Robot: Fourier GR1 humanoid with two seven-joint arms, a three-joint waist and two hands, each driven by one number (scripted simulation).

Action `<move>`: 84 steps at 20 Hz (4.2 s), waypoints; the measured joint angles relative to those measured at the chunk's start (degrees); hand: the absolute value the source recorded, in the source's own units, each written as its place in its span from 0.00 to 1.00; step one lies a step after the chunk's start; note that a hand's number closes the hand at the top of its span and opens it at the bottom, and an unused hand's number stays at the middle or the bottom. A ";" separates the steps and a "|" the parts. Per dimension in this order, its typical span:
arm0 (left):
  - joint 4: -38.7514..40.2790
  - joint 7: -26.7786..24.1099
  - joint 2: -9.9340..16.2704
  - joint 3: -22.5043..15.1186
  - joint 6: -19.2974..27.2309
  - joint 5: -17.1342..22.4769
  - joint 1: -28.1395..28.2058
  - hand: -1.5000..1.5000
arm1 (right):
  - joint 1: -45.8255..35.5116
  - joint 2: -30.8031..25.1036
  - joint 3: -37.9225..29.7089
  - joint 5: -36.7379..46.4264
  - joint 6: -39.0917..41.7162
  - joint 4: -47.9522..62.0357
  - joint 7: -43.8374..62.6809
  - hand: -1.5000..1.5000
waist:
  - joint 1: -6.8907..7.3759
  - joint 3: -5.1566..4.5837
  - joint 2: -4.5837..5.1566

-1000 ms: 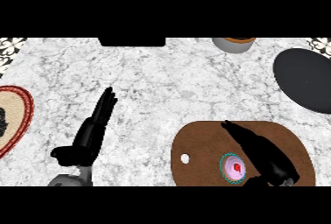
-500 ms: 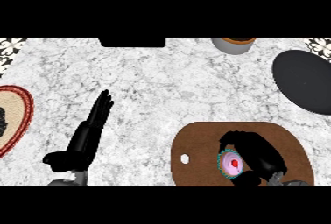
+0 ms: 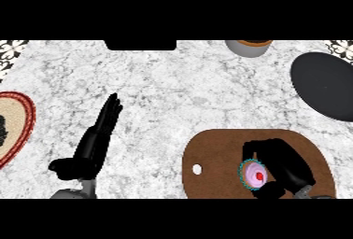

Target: Pick the cupcake from the cutting board and place it in the pan

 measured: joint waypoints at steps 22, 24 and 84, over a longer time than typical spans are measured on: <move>0.79 -0.81 -0.79 1.51 -1.19 -0.69 0.47 0.50 | -0.90 -1.10 -28.10 -14.06 -10.59 -9.87 -8.09 1.00 | -0.16 0.19 0.16; 1.02 -0.85 -0.55 1.83 -1.69 -0.57 -0.15 0.50 | -3.33 -1.21 -31.23 -16.86 -10.28 -6.48 -7.74 1.00 | 0.01 0.20 0.22; 0.70 -0.88 -2.34 1.07 -3.70 -1.47 -1.30 0.50 | -42.17 -28.86 -61.26 -26.43 7.63 91.82 -49.21 0.00 | 3.00 0.75 1.81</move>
